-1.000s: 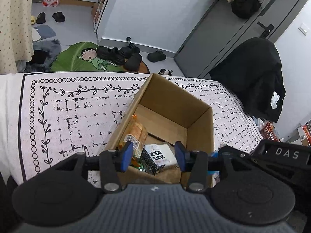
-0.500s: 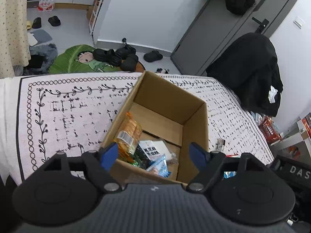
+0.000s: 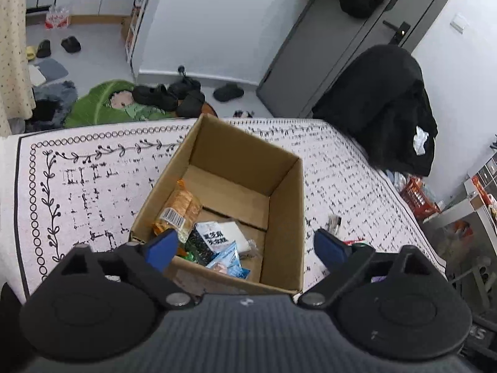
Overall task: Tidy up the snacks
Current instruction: 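Withdraw both open tools from the box back toward the snack pile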
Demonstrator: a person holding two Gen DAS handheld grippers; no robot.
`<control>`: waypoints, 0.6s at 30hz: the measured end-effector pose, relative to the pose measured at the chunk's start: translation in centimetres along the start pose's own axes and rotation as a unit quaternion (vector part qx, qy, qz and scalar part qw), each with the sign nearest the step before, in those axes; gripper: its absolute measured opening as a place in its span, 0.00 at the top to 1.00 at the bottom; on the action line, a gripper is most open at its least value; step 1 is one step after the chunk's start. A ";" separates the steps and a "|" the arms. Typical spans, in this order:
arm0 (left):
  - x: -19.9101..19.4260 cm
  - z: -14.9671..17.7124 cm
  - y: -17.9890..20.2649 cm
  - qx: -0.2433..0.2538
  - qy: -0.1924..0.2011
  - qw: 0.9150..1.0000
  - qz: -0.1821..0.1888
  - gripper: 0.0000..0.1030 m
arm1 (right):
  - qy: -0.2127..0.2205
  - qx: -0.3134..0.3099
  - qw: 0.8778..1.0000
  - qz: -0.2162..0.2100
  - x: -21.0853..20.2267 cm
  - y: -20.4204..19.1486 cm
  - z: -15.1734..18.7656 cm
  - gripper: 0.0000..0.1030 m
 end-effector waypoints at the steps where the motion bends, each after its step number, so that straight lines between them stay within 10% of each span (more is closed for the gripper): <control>1: -0.2 0.0 0.2 0.002 0.007 1.000 -0.002 0.00 | 0.005 0.000 1.000 -0.001 -0.3 0.3 -0.1 0.15; 18: -1.2 2.0 5.1 0.096 0.017 0.995 -0.009 0.00 | 0.043 0.018 0.999 0.025 -1.5 6.3 -0.4 0.00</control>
Point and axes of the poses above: each gripper's, at about its wrist camera, not at the fingertips, and x roughly the way its jaws point, y to its right, z to its underside, the point moved 6 cm from there along x, roughly the way its jaws point, and after that the axes turned 2 degrees about -z, right-handed, at the moved point
